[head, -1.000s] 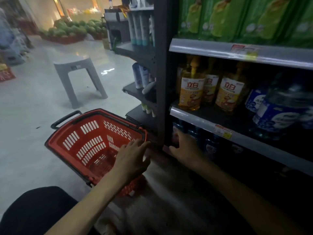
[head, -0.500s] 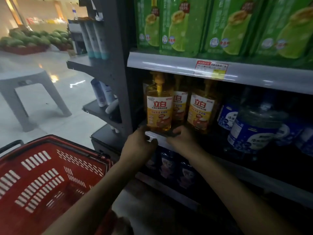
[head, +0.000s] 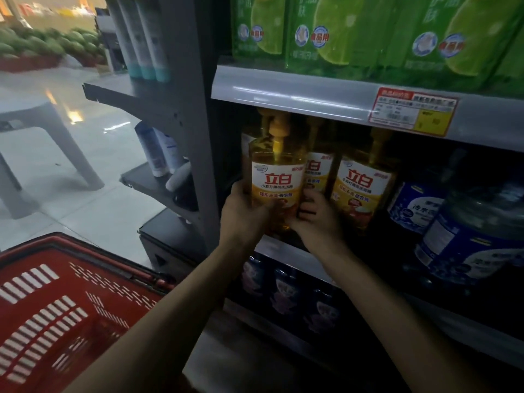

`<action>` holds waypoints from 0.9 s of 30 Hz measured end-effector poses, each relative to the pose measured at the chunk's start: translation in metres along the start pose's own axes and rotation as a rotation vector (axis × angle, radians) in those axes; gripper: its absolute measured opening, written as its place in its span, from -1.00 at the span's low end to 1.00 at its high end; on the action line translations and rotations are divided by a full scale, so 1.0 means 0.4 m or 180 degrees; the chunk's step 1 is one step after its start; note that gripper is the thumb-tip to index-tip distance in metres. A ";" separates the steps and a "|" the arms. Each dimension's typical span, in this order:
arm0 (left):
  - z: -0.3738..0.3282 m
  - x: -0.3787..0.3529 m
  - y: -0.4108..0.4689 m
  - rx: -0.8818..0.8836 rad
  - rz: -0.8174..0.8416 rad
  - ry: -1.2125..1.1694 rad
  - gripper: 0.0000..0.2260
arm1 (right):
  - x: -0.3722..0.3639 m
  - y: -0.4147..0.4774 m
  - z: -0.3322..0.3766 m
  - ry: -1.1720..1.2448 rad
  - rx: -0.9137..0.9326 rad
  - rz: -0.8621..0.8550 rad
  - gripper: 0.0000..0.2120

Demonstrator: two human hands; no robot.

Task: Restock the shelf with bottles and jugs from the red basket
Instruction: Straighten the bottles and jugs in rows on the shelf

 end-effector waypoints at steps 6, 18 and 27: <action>0.011 -0.022 0.020 0.0027 -0.0032 -0.0265 -0.36 | -0.036 0.036 -0.019 0.0149 -0.0053 -0.0092 -0.31; -0.018 0.005 -0.024 -0.0128 0.0407 -0.0630 -0.74 | -0.011 0.019 0.013 0.0053 0.0340 -0.0292 -0.21; -0.014 0.036 -0.050 -0.0178 0.0649 -0.0424 -0.67 | 0.070 -0.081 0.030 0.0064 0.0664 -0.0147 -0.41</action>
Point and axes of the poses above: each hand's wrist, its own y-axis towards the middle knuckle, its own x-axis out of the back of the hand, z = x × y, the point moved 8 cm from there along y, towards the middle knuckle, and after that the axes turned 5 degrees about -z, right-handed, at the moved point
